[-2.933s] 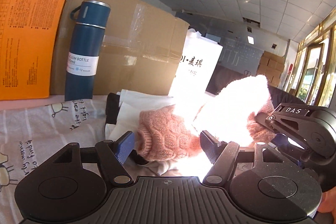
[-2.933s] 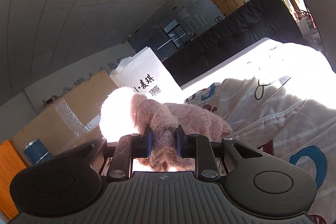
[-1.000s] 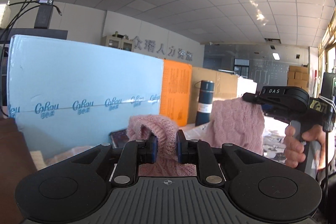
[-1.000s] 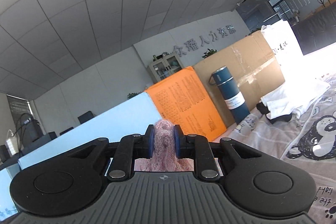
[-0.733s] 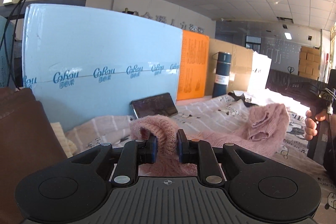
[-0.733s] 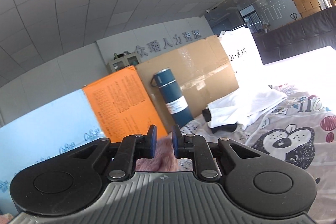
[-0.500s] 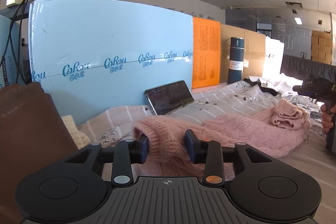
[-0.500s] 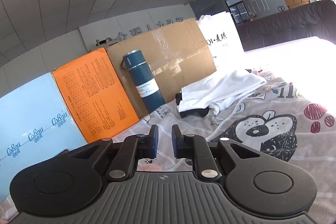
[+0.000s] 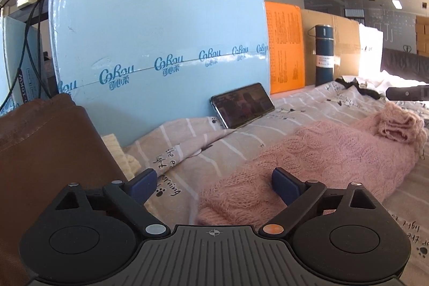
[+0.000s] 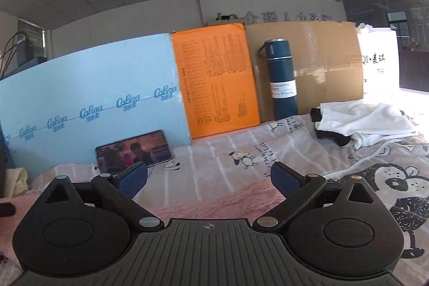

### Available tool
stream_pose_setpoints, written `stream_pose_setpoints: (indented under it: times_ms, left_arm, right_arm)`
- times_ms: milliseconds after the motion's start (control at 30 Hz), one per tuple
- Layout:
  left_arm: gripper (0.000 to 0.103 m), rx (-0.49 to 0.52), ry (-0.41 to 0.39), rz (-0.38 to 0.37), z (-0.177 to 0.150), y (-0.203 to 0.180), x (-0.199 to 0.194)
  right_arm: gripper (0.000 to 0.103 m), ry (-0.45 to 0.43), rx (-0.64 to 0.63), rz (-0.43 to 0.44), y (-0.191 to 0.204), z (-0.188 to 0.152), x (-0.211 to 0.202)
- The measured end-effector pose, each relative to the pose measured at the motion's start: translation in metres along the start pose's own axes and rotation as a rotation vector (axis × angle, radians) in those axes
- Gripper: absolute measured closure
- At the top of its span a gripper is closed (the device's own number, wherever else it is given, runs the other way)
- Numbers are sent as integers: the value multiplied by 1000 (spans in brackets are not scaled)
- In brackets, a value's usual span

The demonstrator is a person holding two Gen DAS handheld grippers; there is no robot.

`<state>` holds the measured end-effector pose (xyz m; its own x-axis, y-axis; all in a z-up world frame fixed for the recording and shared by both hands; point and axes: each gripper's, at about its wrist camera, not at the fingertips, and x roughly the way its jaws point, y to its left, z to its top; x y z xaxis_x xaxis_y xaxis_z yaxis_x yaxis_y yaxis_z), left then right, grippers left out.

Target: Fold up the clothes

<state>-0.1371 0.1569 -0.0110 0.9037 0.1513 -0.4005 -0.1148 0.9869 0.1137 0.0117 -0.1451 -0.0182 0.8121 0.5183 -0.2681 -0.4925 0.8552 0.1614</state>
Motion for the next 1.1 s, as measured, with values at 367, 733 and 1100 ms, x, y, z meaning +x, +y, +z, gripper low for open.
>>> stream_pose_setpoints:
  times_ms: [367,733,1100]
  left_arm:
    - [8,118,92,-116,-7,-23,12]
    - [73,125,104,-227,1,-34,19]
    - [88,127,-96,-81,43,-20,3]
  right_arm:
    - [1,260,-67,-33,3,-23,21]
    - [80,178,9,-224,-9,-21,10]
    - [86,-184,33,-493,-42,46,-7]
